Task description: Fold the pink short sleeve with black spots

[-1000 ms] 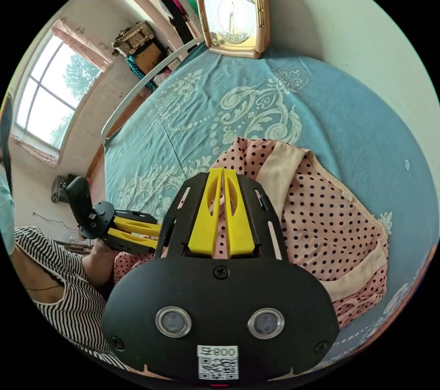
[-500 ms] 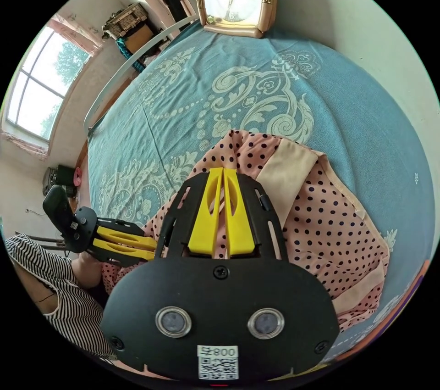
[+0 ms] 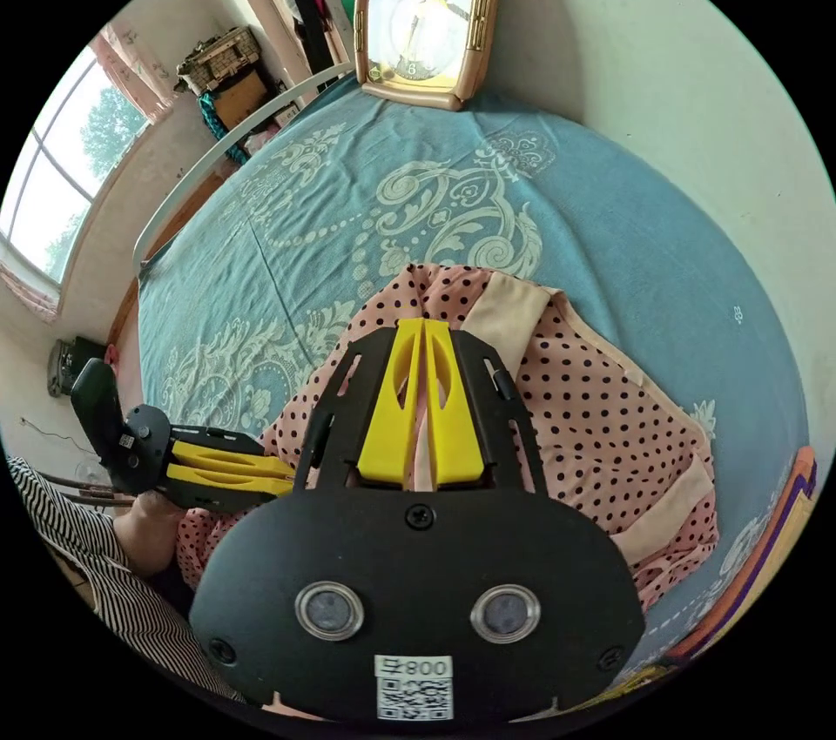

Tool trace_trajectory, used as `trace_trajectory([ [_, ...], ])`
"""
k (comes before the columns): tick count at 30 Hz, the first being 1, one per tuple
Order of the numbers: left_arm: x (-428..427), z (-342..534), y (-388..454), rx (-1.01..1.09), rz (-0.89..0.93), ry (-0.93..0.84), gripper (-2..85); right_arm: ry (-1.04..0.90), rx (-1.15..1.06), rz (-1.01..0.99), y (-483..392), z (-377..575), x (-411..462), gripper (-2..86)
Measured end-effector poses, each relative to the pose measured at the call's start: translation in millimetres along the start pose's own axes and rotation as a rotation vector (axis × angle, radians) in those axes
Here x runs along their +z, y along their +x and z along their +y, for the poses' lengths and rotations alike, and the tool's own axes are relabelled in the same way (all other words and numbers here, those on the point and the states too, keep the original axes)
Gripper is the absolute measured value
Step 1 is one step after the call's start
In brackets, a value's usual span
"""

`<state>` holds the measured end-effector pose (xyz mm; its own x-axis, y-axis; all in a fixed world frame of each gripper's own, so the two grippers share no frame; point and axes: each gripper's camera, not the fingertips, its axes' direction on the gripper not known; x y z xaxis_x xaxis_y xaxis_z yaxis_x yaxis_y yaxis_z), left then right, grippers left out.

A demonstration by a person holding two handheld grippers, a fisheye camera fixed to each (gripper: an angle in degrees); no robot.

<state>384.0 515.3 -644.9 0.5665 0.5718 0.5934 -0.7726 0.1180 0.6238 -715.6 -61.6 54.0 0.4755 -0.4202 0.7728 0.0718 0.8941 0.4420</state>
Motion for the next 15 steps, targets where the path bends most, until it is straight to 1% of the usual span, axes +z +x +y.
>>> trace_trajectory([
  [2,-16.0,14.5,9.8,0.029,-0.068,0.108,1.9,0.000,0.045,-0.018,5.6,19.3,-31.9,0.1],
  [4,-28.2,24.5,17.1,0.050,-0.104,0.178,2.0,0.022,0.072,-0.050,8.0,41.5,-61.8,0.1],
  [9,-35.6,42.0,19.7,0.014,0.023,0.165,2.2,-0.002,0.163,-0.181,7.5,125.5,-126.2,0.1],
  [13,-42.1,64.8,43.4,0.053,0.047,0.102,2.1,-0.039,0.277,-0.229,-1.5,206.4,-183.8,0.2],
  [15,-43.6,74.7,53.7,0.069,0.113,0.063,2.1,-0.062,0.307,-0.262,-7.6,234.1,-208.5,0.2],
])
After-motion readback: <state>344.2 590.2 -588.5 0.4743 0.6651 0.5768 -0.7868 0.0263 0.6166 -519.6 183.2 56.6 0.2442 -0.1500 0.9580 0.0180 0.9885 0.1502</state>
